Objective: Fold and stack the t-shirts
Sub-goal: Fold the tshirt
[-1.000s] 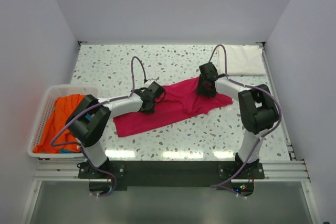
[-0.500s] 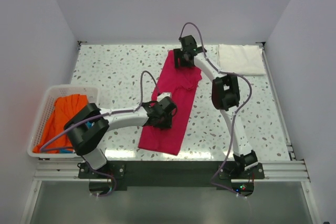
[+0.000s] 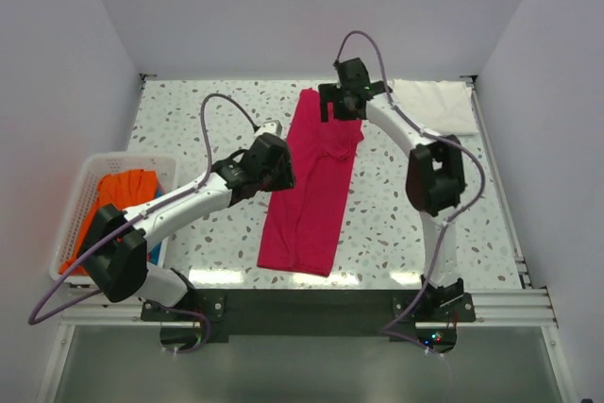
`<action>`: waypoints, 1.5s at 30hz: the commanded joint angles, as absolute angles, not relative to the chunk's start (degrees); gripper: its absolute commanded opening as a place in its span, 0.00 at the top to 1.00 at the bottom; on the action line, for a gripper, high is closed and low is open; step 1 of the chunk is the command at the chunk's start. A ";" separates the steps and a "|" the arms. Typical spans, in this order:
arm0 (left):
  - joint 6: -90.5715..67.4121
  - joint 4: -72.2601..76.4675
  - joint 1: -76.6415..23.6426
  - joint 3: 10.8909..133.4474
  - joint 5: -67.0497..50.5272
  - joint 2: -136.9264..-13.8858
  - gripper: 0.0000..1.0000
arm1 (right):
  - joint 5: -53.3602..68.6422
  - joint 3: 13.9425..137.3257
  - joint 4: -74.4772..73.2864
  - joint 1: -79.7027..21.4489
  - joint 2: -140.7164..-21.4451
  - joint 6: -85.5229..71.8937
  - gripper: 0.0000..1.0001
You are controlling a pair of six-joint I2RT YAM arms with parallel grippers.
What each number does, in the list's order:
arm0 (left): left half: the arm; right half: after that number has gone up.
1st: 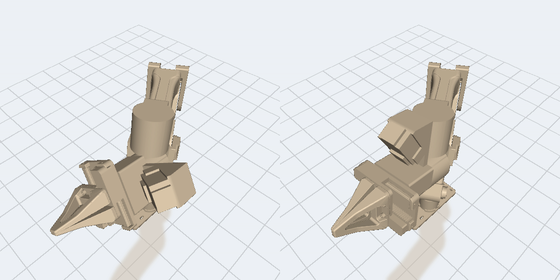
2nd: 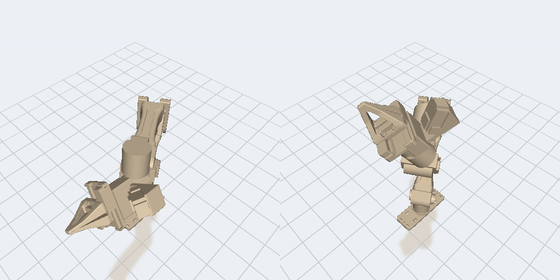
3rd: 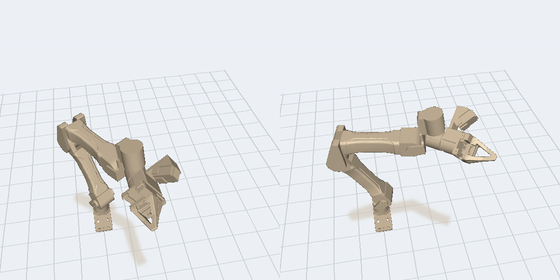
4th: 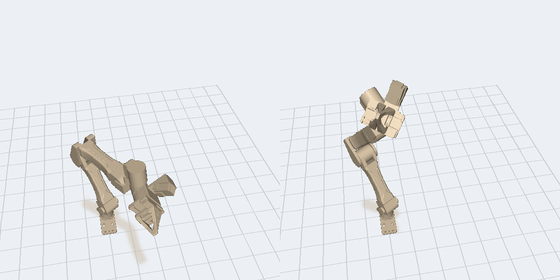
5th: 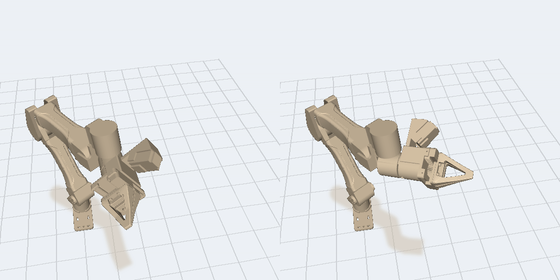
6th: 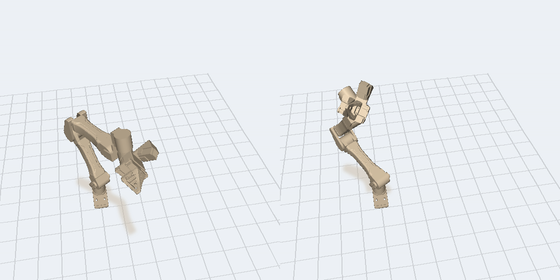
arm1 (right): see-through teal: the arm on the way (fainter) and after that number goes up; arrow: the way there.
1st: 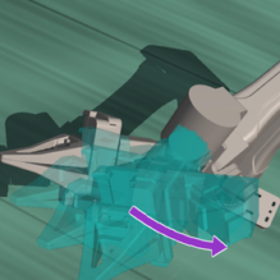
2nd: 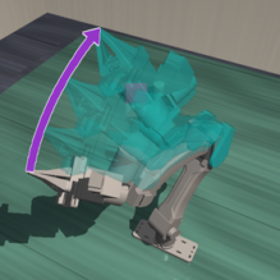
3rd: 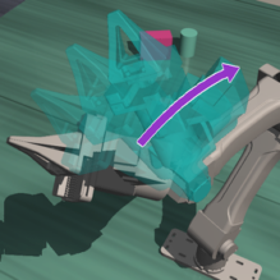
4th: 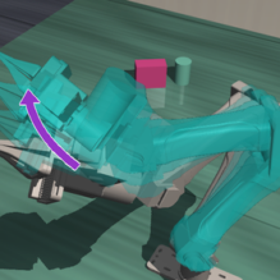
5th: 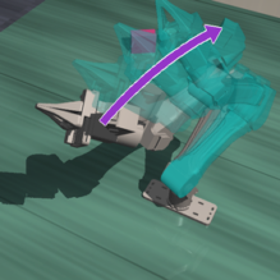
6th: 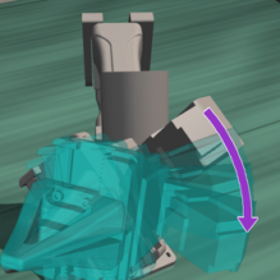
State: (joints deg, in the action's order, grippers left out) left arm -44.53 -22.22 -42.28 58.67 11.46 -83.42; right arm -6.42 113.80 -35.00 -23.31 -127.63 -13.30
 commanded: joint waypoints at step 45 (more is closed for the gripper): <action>-49.75 -21.71 -50.19 27.59 10.28 -67.24 0.81 | -6.94 82.53 -14.32 -34.81 -117.60 -38.15 0.81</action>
